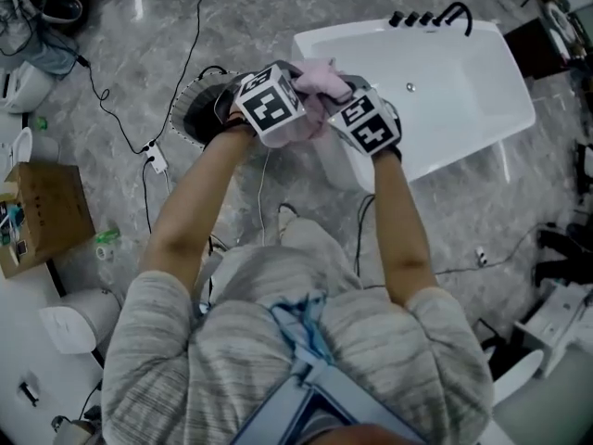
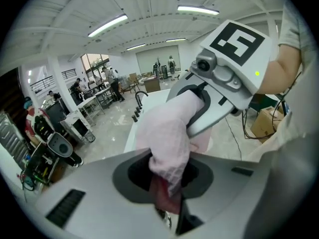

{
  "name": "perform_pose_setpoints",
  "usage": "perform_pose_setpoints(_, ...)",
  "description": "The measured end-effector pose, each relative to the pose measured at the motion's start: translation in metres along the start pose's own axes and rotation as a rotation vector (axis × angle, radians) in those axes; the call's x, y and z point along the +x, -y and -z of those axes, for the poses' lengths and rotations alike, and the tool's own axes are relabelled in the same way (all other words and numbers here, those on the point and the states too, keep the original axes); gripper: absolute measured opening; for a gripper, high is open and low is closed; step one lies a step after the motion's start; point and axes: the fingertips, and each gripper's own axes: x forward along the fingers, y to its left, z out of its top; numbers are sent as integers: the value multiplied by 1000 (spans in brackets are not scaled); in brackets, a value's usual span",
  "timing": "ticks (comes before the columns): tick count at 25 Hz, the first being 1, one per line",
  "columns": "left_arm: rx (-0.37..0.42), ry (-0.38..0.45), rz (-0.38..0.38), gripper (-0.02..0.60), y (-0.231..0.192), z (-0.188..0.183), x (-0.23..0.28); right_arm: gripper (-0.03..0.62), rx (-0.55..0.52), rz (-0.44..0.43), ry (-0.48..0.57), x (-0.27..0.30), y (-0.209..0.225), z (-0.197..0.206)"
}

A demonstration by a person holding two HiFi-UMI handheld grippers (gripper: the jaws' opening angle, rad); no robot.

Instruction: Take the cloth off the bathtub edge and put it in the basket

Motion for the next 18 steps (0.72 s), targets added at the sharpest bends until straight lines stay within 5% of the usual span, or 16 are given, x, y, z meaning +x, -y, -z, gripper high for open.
perform_pose_setpoints(18, -148, -50, -331, 72, -91, 64, -160, 84, -287, -139, 222, 28, -53, -186)
